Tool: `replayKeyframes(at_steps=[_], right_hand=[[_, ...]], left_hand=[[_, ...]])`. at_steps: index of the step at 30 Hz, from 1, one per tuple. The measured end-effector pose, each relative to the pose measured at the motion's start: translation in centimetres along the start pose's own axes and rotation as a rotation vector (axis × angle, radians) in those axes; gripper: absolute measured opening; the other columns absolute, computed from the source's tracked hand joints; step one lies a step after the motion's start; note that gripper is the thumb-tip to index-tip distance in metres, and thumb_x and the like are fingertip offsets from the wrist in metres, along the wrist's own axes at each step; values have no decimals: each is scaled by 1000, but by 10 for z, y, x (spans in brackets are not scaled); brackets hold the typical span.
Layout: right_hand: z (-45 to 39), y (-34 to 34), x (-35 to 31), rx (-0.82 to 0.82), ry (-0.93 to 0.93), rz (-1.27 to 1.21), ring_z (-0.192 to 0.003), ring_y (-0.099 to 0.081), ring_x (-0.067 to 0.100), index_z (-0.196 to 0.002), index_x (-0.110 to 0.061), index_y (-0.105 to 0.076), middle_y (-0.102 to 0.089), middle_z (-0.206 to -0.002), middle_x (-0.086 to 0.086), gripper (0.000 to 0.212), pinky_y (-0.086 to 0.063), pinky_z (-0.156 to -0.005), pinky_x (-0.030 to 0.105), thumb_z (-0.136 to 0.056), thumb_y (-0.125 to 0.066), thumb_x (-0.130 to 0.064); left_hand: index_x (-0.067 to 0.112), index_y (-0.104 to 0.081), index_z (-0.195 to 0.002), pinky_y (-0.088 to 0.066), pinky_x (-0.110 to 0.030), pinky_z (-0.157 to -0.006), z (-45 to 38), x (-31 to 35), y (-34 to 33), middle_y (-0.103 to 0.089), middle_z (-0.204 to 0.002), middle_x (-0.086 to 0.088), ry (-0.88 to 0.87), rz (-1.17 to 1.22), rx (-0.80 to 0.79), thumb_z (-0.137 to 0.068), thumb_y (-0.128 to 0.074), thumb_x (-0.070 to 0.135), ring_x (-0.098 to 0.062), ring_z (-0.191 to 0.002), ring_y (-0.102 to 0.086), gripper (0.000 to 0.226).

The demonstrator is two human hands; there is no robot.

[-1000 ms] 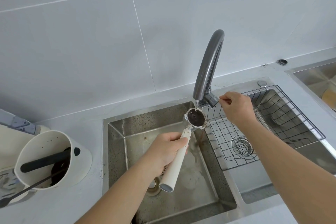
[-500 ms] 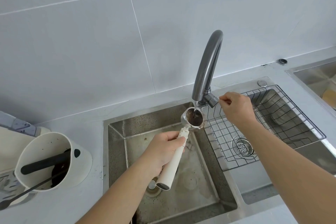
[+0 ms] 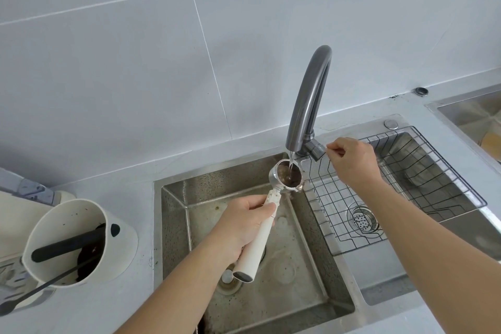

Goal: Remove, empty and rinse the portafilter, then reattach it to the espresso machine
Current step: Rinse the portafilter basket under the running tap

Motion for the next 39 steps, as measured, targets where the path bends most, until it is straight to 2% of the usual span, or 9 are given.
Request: replayKeyframes(at_steps=[5,9,11,15,19,25,30,39], right_hand=[[0,0,0,-7,-10,3,-71,-64,24,-88,-5,-75,-72,-78,7,13,-54,-68,33,-90,-66,-14],[0,0,0,-6,-11,7,-71,-64,24,-87,-6,-75,-71,-77,7,13,-52,-67,31,-90,-65,-14],[-1,0,1,-13,-14,11,-72,-64,24,-86,-6,-74,-72,-78,7,13,-52,-67,31,-90,-65,-15],[0,1,5,-26,-11,40,-76,-65,23,-87,-7,-75,-73,-81,6,13,-56,-73,36,-90,-66,-17],[0,2,5,-35,-18,37,-78,-65,22,-88,-8,-75,-73,-83,5,13,-54,-73,32,-90,-66,-17],[0,1,4,-27,-23,28,-77,-65,22,-88,-8,-75,-73,-82,5,13,-56,-74,34,-90,-66,-16],[1,1,3,-25,-14,23,-77,-66,24,-88,-7,-75,-73,-82,6,12,-57,-74,36,-90,-66,-16],[2,3,2,-25,-28,20,-76,-65,24,-88,-7,-75,-73,-80,6,13,-57,-73,38,-90,-64,-14]], left_hand=[[25,-78,-88,-51,-37,-67,0,-1,-2,-70,-78,-9,8,15,-15,-89,-66,22,-22,-68,-61,13],[20,-78,-86,-54,-41,-74,-1,-2,-2,-73,-86,-11,-8,8,-14,-89,-65,22,-23,-78,-66,13],[17,-77,-85,-54,-41,-75,-1,-2,-2,-72,-84,-10,-10,12,-20,-89,-65,22,-24,-78,-65,14],[16,-77,-85,-52,-38,-70,0,-1,-1,-71,-79,-8,-3,21,-23,-90,-65,22,-22,-71,-62,14],[14,-77,-86,-52,-37,-69,3,-3,-2,-71,-79,-8,11,31,-29,-90,-65,21,-21,-70,-63,15],[11,-75,-98,-53,-32,-64,4,-5,-5,-73,-81,-5,40,135,-51,-91,-64,18,-17,-71,-68,15],[6,-70,-106,-55,-32,-60,4,-1,-9,-73,-86,-11,103,268,-70,-92,-64,14,-20,-71,-67,18],[2,-67,-101,-52,-29,-52,1,3,-13,-71,-78,-14,180,279,-78,-92,-63,15,-20,-62,-63,17]])
Point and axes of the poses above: each hand's wrist, its own z-axis away from the middle knuckle, its own y-axis out of the back of the hand, x = y × z, the point moved 2 cm from there along -z, towards the middle knuckle
